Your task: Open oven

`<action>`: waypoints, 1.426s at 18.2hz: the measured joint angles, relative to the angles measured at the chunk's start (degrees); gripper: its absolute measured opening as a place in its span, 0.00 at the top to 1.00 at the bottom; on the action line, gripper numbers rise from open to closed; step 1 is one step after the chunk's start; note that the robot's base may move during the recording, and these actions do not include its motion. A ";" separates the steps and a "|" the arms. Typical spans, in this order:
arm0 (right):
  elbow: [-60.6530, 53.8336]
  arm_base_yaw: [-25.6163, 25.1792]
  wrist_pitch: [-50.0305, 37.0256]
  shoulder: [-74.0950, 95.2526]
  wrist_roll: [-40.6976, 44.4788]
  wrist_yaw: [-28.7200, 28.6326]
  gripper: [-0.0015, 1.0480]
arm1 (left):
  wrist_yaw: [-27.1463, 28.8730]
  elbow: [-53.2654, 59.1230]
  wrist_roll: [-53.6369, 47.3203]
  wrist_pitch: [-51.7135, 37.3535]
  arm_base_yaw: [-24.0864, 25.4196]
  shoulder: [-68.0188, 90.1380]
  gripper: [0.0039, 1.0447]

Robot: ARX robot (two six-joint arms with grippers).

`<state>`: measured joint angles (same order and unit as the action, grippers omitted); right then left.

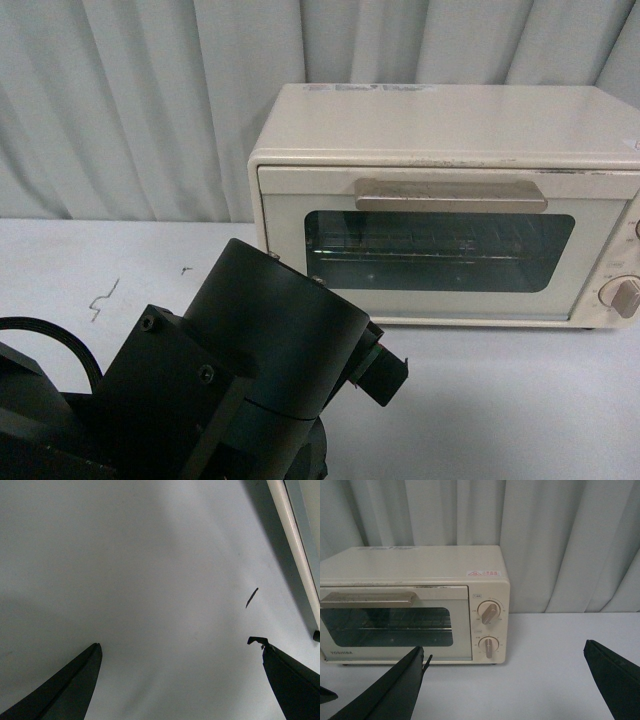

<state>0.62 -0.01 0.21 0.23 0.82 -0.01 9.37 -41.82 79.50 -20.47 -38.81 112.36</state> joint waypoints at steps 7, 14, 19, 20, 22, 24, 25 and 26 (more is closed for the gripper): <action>5.75 8.70 0.76 14.51 1.07 22.36 0.06 | 0.15 0.00 -0.02 0.02 -0.04 0.00 0.06; 38.99 12.04 -34.69 70.86 30.69 23.78 0.09 | 0.09 -0.07 0.00 0.11 -0.11 0.00 0.06; 43.45 16.63 -34.95 79.73 51.58 17.66 0.56 | 0.07 -0.07 0.00 0.11 -0.11 0.00 0.06; 43.45 16.61 -34.95 80.15 55.10 16.06 0.65 | 0.07 -0.07 -0.02 0.09 -0.11 0.00 0.06; 43.45 16.46 -31.82 80.32 63.10 12.26 0.85 | 0.04 -0.09 0.00 0.11 -0.11 0.00 0.06; 42.97 16.22 -27.19 80.24 72.15 7.80 0.98 | 0.04 -0.07 0.00 0.11 -0.11 0.00 0.06; 42.07 16.09 -25.11 80.17 74.79 6.69 0.98 | 0.04 -0.07 0.00 0.09 -0.11 0.00 0.06; 41.22 16.06 -23.96 80.17 76.78 5.92 0.98 | 0.04 -0.07 0.00 0.09 -0.11 0.00 0.06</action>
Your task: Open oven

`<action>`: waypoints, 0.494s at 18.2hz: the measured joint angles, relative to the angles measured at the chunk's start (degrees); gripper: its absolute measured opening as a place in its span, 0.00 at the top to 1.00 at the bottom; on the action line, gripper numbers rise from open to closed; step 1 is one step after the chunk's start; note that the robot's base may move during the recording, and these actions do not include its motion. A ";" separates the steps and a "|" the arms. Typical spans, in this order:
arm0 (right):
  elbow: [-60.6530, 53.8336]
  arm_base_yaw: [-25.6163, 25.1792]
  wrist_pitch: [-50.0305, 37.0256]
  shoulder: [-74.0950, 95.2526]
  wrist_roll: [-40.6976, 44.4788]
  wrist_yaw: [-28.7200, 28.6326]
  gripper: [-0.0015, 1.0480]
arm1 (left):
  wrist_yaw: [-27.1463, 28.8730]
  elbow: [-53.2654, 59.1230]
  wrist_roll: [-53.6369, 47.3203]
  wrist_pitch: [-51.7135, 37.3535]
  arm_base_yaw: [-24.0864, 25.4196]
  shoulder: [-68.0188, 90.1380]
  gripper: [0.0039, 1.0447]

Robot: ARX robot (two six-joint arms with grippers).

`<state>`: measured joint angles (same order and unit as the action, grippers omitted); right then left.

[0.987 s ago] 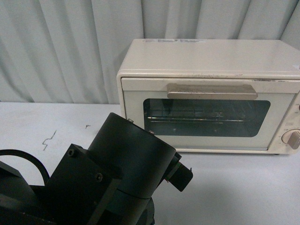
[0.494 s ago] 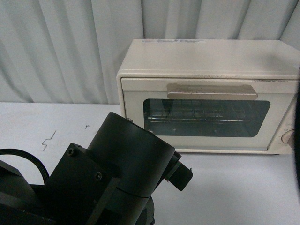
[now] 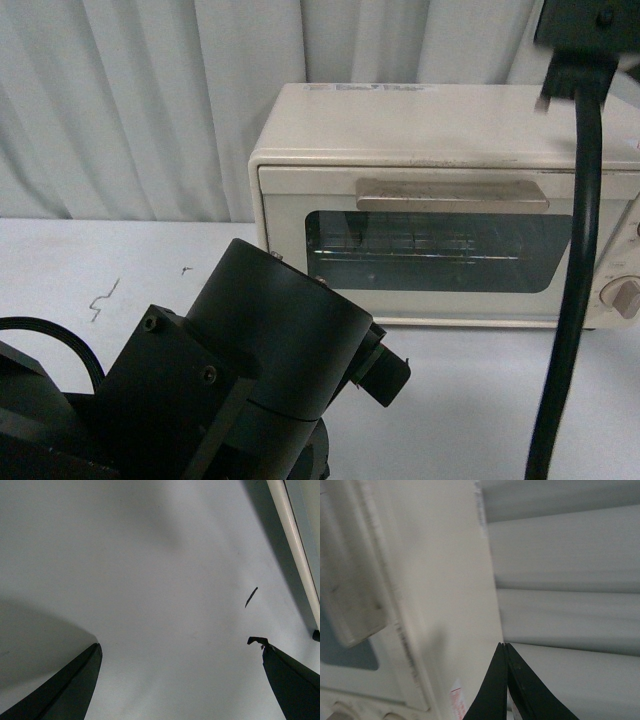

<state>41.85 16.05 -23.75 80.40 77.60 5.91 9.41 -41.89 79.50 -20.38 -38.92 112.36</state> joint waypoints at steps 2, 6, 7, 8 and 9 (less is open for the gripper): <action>-1.62 -0.72 1.42 0.28 4.13 -2.32 0.98 | 0.04 -0.02 -0.02 0.02 0.00 0.00 0.06; -2.27 -0.22 1.01 3.34 5.01 -3.48 0.98 | 0.02 -0.02 0.00 0.02 0.00 0.00 0.06; -2.27 -0.11 1.07 4.13 5.01 -3.82 0.98 | 0.02 0.00 0.00 0.02 0.00 0.00 0.06; -2.27 0.11 1.25 4.81 4.98 -4.02 0.98 | 0.02 -0.02 0.00 0.02 0.00 0.00 0.06; -2.27 0.17 1.42 5.44 4.96 -4.31 0.98 | 0.02 -0.02 0.00 0.02 0.00 0.00 0.06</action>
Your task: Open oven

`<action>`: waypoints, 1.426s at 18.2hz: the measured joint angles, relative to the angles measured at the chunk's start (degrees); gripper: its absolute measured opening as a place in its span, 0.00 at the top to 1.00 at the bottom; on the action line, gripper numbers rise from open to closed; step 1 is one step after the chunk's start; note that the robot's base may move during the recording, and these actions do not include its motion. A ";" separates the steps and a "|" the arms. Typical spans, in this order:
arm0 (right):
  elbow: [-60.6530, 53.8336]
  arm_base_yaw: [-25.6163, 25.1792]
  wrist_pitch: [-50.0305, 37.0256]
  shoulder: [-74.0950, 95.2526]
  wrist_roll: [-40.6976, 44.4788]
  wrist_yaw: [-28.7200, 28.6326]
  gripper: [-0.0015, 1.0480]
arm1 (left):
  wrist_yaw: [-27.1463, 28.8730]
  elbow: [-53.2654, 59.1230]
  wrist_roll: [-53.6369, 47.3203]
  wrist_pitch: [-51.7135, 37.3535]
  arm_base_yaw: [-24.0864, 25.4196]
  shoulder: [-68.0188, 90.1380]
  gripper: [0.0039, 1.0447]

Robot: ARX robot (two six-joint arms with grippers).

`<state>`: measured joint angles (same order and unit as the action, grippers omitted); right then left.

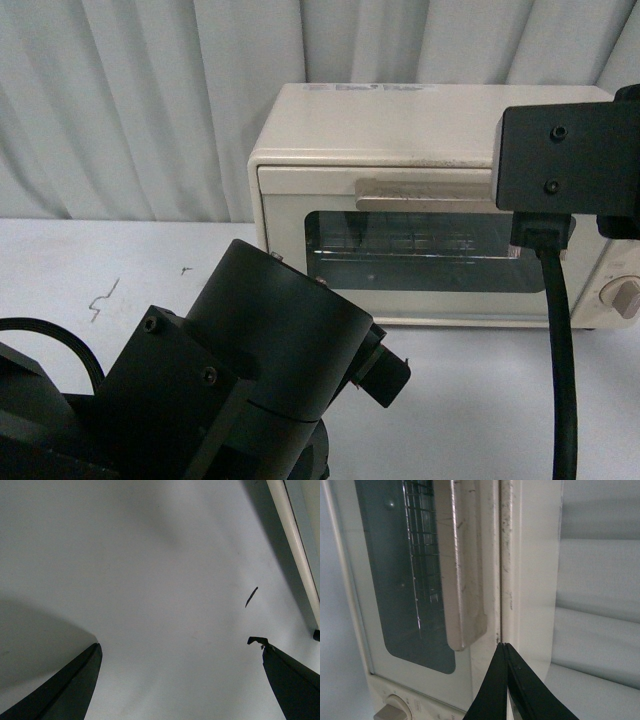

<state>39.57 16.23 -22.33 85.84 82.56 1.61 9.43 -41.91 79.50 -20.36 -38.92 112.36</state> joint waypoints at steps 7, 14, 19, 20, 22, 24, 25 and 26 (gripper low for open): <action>2.36 1.05 0.26 4.11 -0.35 -0.70 0.98 | -0.02 0.00 0.00 0.00 0.00 0.00 0.06; 5.57 2.14 1.29 6.95 -2.10 -0.33 0.98 | 0.00 0.00 0.00 0.00 0.00 0.00 0.06; 4.96 2.58 2.51 5.97 -6.29 -0.35 0.98 | 0.00 0.00 0.00 -0.02 0.00 0.00 0.06; 4.57 2.54 2.99 5.60 -7.06 -0.35 0.98 | -0.02 0.00 0.00 0.00 0.00 0.00 0.06; 3.98 2.45 2.56 5.42 -7.87 -0.37 0.98 | 0.00 0.00 0.00 -0.02 0.00 0.00 0.06; 3.74 2.10 2.58 5.20 -8.61 -0.57 0.98 | -0.02 0.00 0.00 -0.02 0.00 0.00 0.06; 3.72 1.92 2.60 5.16 -9.03 -0.81 0.98 | -0.02 0.00 0.00 -0.02 0.00 0.00 0.06; 3.63 1.66 2.58 5.16 -9.33 -0.96 0.98 | 0.00 0.00 0.00 -0.02 0.00 0.00 0.06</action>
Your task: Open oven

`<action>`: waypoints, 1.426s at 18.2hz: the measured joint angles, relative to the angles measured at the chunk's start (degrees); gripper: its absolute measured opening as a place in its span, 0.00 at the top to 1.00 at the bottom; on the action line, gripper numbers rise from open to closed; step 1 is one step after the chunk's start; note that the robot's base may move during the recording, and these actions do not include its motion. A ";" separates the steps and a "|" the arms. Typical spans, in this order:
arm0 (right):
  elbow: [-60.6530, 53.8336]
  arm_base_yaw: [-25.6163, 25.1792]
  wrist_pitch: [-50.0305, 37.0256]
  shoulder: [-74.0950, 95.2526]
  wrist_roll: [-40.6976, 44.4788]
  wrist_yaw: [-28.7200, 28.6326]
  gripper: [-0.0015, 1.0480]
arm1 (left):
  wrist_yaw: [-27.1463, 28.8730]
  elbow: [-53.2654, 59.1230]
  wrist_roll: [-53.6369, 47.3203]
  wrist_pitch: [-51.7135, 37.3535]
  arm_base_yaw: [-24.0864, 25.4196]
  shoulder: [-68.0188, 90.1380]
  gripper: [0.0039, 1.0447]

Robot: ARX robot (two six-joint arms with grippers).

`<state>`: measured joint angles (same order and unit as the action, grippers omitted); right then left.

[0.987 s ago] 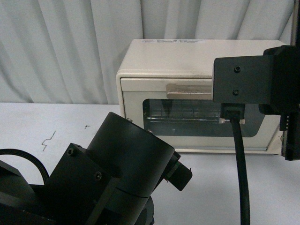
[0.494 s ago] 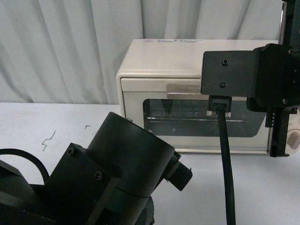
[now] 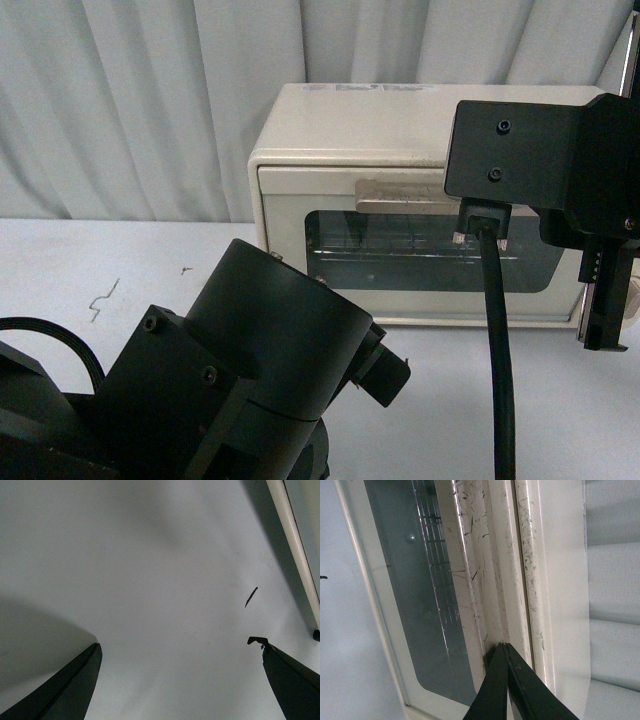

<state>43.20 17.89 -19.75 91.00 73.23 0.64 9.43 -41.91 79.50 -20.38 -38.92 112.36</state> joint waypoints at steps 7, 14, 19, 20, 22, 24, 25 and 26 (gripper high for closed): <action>-1.81 -0.28 -0.33 -0.87 -2.23 -0.52 0.98 | -0.02 0.00 0.00 -0.02 0.00 0.00 0.06; -4.39 -0.28 0.44 -2.62 -5.07 -1.53 0.98 | -0.02 0.00 0.00 0.00 0.00 0.00 0.06; -6.27 -0.28 2.23 -4.04 -8.74 -2.64 0.98 | -0.02 0.00 0.00 0.02 0.00 0.00 0.06; -6.43 -0.28 3.15 -4.52 -9.22 -2.86 0.98 | -0.02 0.00 0.00 0.02 0.00 0.00 0.06; -7.26 -0.31 5.11 -5.60 -10.14 -3.72 0.98 | -0.02 0.00 0.00 0.02 0.00 0.00 0.06; -8.83 -0.35 7.26 -6.93 -11.08 -5.57 0.98 | -0.02 0.00 0.00 0.07 0.00 0.00 0.06; -10.43 -0.70 11.19 -8.55 -12.94 -8.31 0.98 | 0.00 0.07 0.02 0.31 0.00 0.00 0.07; -10.38 -0.72 12.33 -9.25 -13.44 -8.35 0.98 | 0.00 0.07 0.04 0.31 0.00 0.00 0.07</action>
<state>32.82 17.17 -7.42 81.76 59.79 -7.70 9.43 -41.85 79.55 -20.08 -38.92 112.36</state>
